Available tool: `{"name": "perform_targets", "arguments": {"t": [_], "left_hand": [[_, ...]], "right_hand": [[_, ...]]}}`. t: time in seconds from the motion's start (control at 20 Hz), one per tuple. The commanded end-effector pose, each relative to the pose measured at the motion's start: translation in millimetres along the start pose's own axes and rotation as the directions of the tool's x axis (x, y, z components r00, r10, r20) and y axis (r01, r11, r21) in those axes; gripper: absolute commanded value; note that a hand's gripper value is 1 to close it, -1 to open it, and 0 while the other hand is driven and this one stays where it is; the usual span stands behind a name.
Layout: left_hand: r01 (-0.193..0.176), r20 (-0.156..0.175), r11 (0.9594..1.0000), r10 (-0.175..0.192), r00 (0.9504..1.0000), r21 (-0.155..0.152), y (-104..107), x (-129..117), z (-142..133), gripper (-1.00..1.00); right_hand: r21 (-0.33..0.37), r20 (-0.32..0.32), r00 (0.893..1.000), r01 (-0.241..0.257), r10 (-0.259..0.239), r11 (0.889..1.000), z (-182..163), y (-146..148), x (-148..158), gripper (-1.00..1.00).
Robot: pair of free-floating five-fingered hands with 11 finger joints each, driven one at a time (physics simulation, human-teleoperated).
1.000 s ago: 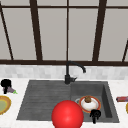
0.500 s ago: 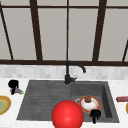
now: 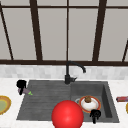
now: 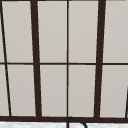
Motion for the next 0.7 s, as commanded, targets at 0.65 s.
{"name": "perform_targets", "arguments": {"t": [0.65], "left_hand": [[-0.002,0.063,0.9780,-0.011,0.9979,0.209,53.8,42.1,-91.8,1.00]], "right_hand": [[0.000,0.000,1.000,0.000,0.000,1.000,0.0,0.0,0.0,0.00]]}}
